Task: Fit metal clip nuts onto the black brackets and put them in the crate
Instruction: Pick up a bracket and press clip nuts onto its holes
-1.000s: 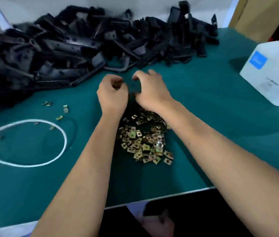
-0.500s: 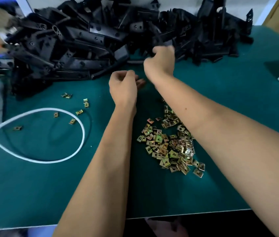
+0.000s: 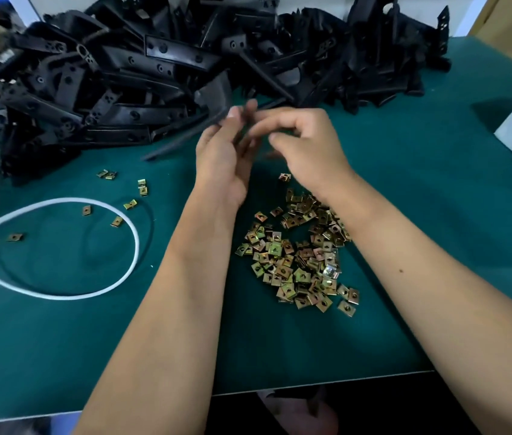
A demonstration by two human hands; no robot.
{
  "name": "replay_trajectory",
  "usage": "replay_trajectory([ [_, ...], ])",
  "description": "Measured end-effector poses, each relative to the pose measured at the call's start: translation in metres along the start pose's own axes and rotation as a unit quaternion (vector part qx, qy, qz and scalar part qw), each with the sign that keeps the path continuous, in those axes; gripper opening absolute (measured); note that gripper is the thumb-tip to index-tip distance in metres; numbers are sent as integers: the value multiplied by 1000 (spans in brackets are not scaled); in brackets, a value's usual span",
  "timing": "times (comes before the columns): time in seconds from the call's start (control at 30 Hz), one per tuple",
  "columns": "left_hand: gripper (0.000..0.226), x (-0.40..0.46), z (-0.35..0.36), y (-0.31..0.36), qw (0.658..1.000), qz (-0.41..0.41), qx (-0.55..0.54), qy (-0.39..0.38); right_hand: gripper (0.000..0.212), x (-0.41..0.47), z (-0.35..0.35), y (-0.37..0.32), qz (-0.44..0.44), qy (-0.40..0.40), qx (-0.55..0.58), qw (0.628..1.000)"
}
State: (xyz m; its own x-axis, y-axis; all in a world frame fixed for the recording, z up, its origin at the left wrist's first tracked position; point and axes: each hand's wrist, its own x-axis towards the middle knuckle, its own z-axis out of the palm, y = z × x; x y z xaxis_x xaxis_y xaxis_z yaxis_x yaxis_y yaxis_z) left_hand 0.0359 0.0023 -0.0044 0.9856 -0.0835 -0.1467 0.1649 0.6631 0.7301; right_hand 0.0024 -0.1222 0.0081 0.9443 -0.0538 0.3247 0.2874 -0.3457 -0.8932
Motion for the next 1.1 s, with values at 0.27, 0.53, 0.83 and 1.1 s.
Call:
replay_trajectory([
  [0.27, 18, -4, -1, -1, 999, -35, -21, 30, 19, -8, -50, 30, 19, -35, -255, 966],
  [0.53, 27, -3, -3, 9, 984, -75, -127, 102, 23, -16, -34, 30, -14, -117, -319, 940],
  [0.83, 21, -8, -8, 6, 992, -87, -64, 59, 12, -19, -28, 27, 3, -35, -145, 989],
  [1.1, 11, -22, -3, -13, 939, 7, 335, -73, 25, -20, -32, 32, -2, 11, -123, 992],
])
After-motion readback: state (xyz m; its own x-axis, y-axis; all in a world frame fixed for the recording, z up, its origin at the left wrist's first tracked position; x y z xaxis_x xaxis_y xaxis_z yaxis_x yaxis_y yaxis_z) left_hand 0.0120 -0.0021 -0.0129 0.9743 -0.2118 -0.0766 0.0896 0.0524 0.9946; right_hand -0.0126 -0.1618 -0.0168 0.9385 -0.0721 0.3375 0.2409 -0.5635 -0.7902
